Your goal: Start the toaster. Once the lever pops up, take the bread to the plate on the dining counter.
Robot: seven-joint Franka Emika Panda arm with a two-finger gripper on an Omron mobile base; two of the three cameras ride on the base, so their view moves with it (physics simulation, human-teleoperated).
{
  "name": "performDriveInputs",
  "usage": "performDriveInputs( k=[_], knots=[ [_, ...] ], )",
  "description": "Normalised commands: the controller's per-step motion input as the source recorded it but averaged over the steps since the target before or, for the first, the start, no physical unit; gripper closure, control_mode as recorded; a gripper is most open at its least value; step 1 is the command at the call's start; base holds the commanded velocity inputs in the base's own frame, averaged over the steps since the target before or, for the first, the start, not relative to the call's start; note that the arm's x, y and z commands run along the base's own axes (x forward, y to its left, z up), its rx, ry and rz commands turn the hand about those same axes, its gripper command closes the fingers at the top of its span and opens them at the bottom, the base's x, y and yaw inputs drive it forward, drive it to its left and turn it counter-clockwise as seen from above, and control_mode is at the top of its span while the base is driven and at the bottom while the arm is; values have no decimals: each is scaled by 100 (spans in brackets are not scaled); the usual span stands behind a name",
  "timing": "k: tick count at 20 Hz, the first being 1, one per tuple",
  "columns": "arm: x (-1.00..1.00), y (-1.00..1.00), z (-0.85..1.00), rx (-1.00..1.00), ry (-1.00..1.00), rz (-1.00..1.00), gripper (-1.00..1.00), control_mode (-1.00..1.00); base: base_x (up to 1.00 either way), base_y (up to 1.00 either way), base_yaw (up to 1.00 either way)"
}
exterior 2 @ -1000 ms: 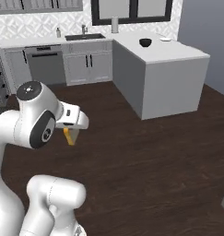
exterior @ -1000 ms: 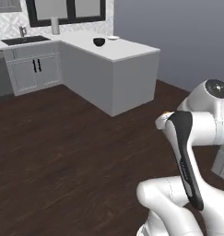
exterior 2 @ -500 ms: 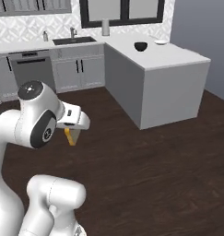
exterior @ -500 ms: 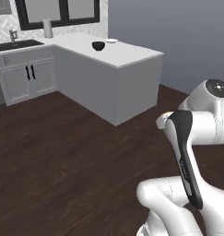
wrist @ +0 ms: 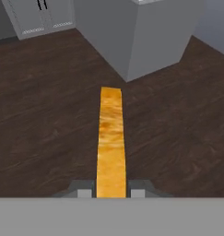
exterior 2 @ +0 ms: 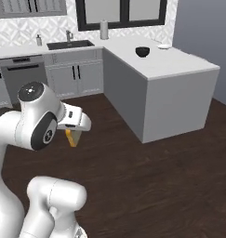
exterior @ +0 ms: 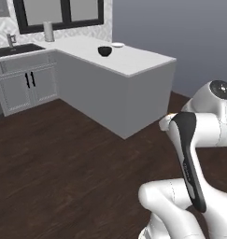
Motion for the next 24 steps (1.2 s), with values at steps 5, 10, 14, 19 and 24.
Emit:
performDriveInputs(
  k=[5, 10, 14, 19, 24],
  knots=[
    [0, 0, 0, 0, 0, 0, 100, 100, 100, -2, 0],
    [0, 0, 0, 0, 0, 0, 100, 100, 100, -61, 8],
    [0, 0, 0, 0, 0, 0, 100, 100, 100, -81, 13],
    [0, 0, 0, 0, 0, 0, 100, 100, 100, -58, 23],
    [0, 0, 0, 0, 0, 0, 100, 100, 100, -59, 34]
  ],
)
